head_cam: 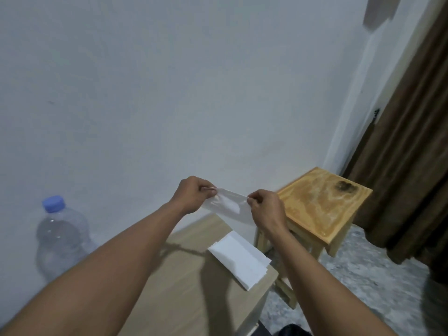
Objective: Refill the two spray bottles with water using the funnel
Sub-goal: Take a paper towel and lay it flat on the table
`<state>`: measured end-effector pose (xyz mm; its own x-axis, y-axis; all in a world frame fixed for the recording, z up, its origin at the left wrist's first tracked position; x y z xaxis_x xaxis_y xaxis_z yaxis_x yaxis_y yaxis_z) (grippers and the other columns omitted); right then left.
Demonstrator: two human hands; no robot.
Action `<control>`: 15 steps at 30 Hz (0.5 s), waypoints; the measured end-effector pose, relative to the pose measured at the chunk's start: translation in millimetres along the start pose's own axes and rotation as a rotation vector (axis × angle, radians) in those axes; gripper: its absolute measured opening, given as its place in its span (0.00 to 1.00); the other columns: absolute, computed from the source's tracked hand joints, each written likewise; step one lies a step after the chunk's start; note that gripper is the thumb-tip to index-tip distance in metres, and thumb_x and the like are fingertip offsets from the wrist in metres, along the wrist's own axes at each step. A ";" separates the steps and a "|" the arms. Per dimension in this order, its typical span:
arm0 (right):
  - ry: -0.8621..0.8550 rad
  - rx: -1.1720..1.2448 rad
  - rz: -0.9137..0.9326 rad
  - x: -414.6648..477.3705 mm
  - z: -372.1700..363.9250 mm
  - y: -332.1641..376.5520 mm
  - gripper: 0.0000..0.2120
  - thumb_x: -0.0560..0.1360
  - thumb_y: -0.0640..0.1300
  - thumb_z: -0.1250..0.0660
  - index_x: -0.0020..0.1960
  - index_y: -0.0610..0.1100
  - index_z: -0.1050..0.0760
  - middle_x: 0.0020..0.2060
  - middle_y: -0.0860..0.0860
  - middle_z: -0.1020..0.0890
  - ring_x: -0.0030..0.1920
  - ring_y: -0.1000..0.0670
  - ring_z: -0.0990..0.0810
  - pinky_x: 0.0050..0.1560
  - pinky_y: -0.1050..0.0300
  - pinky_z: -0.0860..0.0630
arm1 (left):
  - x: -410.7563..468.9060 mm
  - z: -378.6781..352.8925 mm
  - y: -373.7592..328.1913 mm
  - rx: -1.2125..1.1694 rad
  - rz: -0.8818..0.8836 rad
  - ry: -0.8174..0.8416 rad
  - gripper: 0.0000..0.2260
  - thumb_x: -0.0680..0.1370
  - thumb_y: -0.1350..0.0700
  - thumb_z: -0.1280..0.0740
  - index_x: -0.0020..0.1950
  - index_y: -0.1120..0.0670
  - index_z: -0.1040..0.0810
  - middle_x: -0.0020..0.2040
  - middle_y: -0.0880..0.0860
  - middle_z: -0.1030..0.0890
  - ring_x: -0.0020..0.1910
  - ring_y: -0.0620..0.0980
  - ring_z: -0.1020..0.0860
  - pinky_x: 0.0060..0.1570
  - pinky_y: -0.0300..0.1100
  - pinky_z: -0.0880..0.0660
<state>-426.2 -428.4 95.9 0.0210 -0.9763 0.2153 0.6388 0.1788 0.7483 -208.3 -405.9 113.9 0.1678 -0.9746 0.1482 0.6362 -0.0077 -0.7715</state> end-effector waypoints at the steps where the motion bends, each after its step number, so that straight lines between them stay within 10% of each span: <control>1: 0.017 0.037 -0.007 -4.6 -1.0 5.8 0.06 0.78 0.44 0.32 0.48 0.50 0.16 0.43 0.55 0.15 0.46 0.52 0.18 0.48 0.53 0.19 | -9.0 9.3 4.2 -0.025 0.012 -0.024 0.04 0.77 0.55 0.28 0.47 0.50 0.13 0.41 0.45 0.16 0.40 0.40 0.22 0.37 0.32 0.30; 15: 0.315 0.189 0.098 -183.5 -100.8 124.1 0.06 0.77 0.43 0.31 0.43 0.49 0.17 0.39 0.54 0.16 0.44 0.49 0.18 0.46 0.56 0.25 | -265.5 149.0 130.8 -0.368 0.389 -0.302 0.03 0.77 0.59 0.29 0.48 0.56 0.15 0.31 0.47 0.21 0.30 0.42 0.25 0.33 0.36 0.26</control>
<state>-273.2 -239.4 86.0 0.3296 -0.9377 0.1099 0.4697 0.2639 0.8424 -57.5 -114.9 65.8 0.5759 -0.8154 -0.0597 0.1931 0.2066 -0.9592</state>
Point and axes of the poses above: each hand's wrist, its own x-axis towards the middle knuckle, its own z-axis out of the back of the hand, y = z × x, the point moved 2 cm from there along x, towards the middle knuckle
